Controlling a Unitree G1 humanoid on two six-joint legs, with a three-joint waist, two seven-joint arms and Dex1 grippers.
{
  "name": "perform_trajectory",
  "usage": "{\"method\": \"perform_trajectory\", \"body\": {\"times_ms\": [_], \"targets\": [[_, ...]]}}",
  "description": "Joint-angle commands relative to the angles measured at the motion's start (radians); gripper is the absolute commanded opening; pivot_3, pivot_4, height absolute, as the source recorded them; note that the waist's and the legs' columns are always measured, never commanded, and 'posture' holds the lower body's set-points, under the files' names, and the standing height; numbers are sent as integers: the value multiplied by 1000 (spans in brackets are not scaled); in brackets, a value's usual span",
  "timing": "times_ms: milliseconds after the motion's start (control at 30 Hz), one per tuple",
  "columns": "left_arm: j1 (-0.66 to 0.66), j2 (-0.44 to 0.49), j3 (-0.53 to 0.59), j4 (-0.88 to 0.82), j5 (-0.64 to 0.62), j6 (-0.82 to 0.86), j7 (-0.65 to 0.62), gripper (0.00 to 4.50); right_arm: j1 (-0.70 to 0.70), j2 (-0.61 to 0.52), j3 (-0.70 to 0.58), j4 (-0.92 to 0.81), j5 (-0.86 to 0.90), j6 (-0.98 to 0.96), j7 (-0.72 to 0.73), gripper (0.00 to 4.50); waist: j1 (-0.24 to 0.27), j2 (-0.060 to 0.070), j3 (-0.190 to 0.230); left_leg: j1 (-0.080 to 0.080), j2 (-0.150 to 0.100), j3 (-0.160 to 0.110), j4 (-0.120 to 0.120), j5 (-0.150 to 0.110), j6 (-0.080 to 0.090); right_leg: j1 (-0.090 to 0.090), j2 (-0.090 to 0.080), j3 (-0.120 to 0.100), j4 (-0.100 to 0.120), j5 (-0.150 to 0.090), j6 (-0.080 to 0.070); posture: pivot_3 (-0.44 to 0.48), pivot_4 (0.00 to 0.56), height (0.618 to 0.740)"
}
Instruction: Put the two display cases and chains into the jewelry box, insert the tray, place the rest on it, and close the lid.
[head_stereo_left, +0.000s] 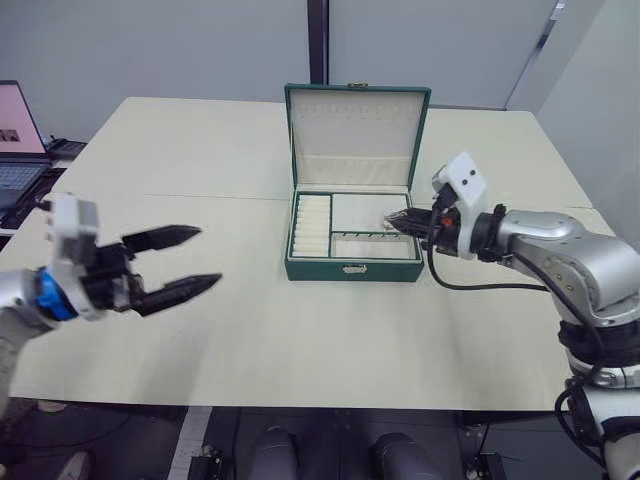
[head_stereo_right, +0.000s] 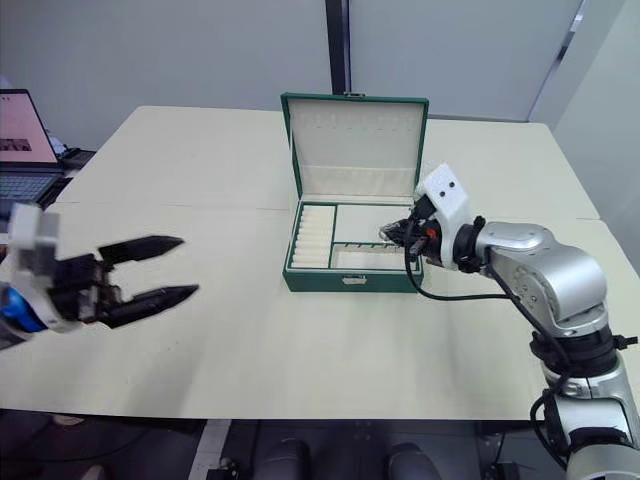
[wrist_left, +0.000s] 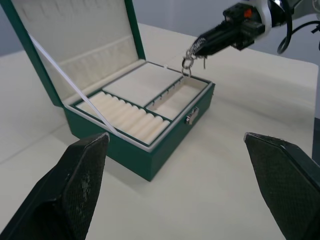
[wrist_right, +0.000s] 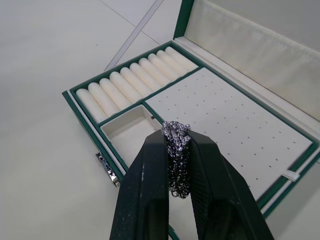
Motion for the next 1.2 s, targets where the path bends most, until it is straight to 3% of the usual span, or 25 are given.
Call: {"method": "perform_trajectory", "body": {"times_ms": [33, 367, 767, 1200], "targets": [[-15, 9, 22, -50, -41, 38, 35, 4500, -34, 26, 28, 40, -26, -73, 26, 354, 0, 0, 0, 0, 0, 0, 0, 0, 0, 0, 0, 0, 0, 0, 0, 0, 150, 740], [-26, -10, 51, -149, -107, 87, 117, 4500, -55, 81, 96, 147, -84, -163, 71, 354, 2, 0, 0, 0, 1, -1, 0, 0, 0, 0, 1, -1, 0, 0, 0, 0, 150, 740], [6, -13, 78, -169, -128, 92, 118, 4500, -29, 98, 111, 184, -128, -186, 91, 354, 2, 0, 0, 0, 1, -1, 0, 0, 0, 0, 1, -1, 0, 0, 0, 0, 150, 740], [-15, -15, 30, -153, -101, 83, 122, 4500, -26, 76, 79, 143, -125, -160, 93, 3959, 3, 0, 0, 0, 1, 0, 0, 0, 0, 0, 1, -1, 0, 0, 0, 0, 150, 740]]}}
